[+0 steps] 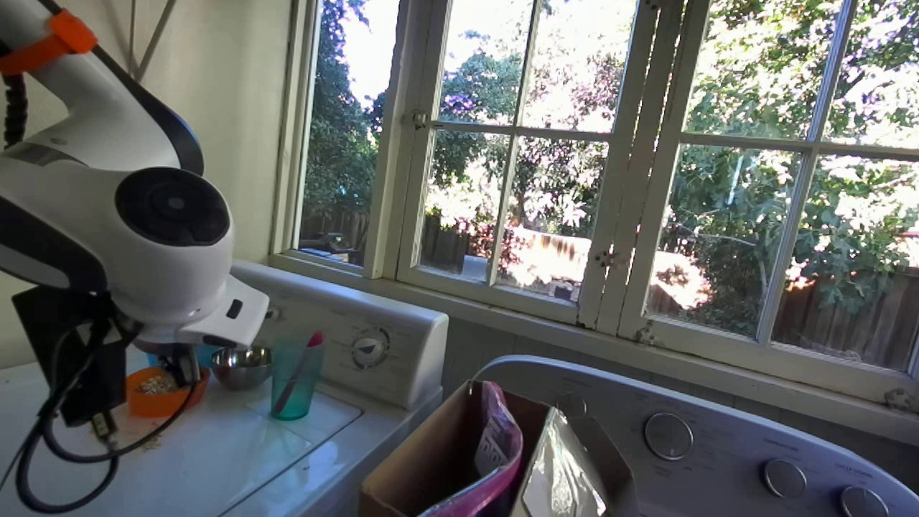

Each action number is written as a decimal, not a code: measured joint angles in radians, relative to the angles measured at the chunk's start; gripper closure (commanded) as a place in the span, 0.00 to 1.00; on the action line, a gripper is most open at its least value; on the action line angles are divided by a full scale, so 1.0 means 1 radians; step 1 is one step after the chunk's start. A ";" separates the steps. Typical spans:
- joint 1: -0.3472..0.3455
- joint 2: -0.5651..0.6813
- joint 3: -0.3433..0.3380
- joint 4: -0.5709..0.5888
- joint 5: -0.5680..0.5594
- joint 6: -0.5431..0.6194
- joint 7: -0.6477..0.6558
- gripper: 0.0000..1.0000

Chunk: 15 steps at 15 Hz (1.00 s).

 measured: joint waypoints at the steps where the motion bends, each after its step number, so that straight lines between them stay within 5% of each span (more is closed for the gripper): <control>1: 0.004 -0.002 0.002 -0.012 -0.007 0.020 0.000 0.99; 15: 0.088 0.012 0.085 -0.019 -0.015 0.271 -0.134 0.99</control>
